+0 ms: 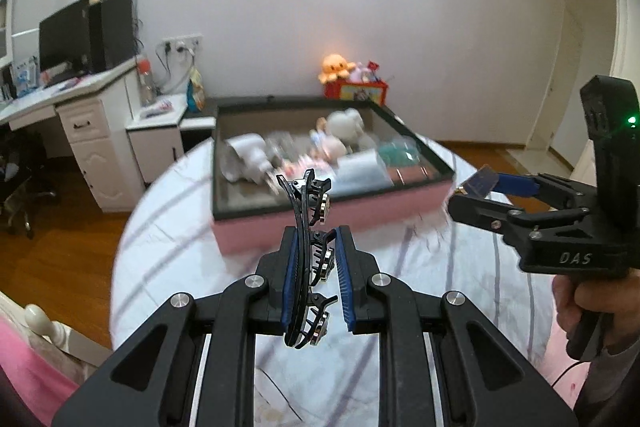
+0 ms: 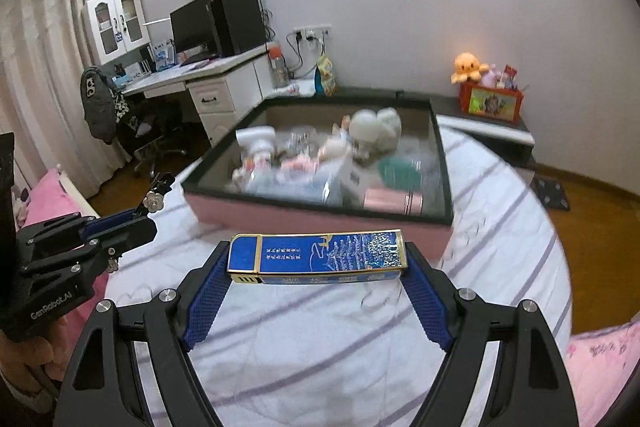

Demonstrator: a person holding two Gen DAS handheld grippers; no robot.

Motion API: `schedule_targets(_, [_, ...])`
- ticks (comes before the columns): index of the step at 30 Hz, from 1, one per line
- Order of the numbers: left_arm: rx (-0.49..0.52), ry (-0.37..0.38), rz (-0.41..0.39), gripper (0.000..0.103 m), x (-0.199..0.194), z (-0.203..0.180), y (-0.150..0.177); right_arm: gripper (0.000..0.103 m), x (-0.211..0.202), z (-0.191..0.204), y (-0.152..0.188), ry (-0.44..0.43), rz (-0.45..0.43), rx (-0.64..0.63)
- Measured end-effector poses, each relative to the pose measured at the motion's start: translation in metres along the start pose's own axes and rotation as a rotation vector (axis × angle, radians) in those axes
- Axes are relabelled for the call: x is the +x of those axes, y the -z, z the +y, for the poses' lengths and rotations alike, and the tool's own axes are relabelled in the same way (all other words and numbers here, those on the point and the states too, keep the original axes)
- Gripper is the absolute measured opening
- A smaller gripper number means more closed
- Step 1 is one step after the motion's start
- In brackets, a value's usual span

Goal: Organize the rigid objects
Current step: 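Carry the hair clip and blue box into the pink box and release both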

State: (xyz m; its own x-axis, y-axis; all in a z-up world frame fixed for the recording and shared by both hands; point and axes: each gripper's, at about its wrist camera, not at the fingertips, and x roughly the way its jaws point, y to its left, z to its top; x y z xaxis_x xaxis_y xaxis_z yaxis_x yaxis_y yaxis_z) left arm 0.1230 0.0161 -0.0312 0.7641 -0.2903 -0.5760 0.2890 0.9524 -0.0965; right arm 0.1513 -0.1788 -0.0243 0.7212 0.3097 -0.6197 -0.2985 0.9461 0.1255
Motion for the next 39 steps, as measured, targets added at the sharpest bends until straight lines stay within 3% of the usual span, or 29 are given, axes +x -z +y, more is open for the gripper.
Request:
schedule_targets(8, [-0.027,-0.021,-0.074,0.018,0.016,0.024,-0.061,0.083,0.014,-0.018,-0.063,0.026,-0.037,-0.008])
schedule_targets(13, [-0.035,-0.027,-0.061,0.018,0.047,0.032,-0.089,0.083,0.045,-0.036,-0.097,0.016,-0.014,0.044])
schedule_targets(23, [-0.096,-0.009,0.024,0.018,0.116,0.042,-0.101,0.083,0.099,-0.052,-0.11,0.013,0.07,0.113])
schedule_targets(30, [-0.101,-0.059,0.071,0.021,0.141,0.036,-0.098,0.085,0.121,-0.062,-0.105,0.001,0.11,0.166])
schedule_targets(31, [-0.102,-0.065,0.076,0.028,0.142,0.035,-0.097,0.087,0.122,-0.064,-0.103,-0.001,0.116,0.172])
schedule_targets(33, [-0.107,-0.088,0.077,0.054,0.143,0.037,-0.093,0.088,0.121,-0.065,-0.102,0.0,0.119,0.18])
schedule_targets(34, [-0.11,-0.102,0.072,0.075,0.142,0.038,-0.092,0.088,0.12,-0.067,-0.1,-0.001,0.117,0.186])
schedule_targets(35, [-0.116,-0.12,0.054,0.086,0.138,0.04,-0.09,0.088,0.118,-0.068,-0.099,0.001,0.115,0.193])
schedule_targets(39, [-0.123,-0.145,0.028,0.1,0.122,0.041,-0.087,0.089,0.109,-0.071,-0.097,0.022,0.093,0.21])
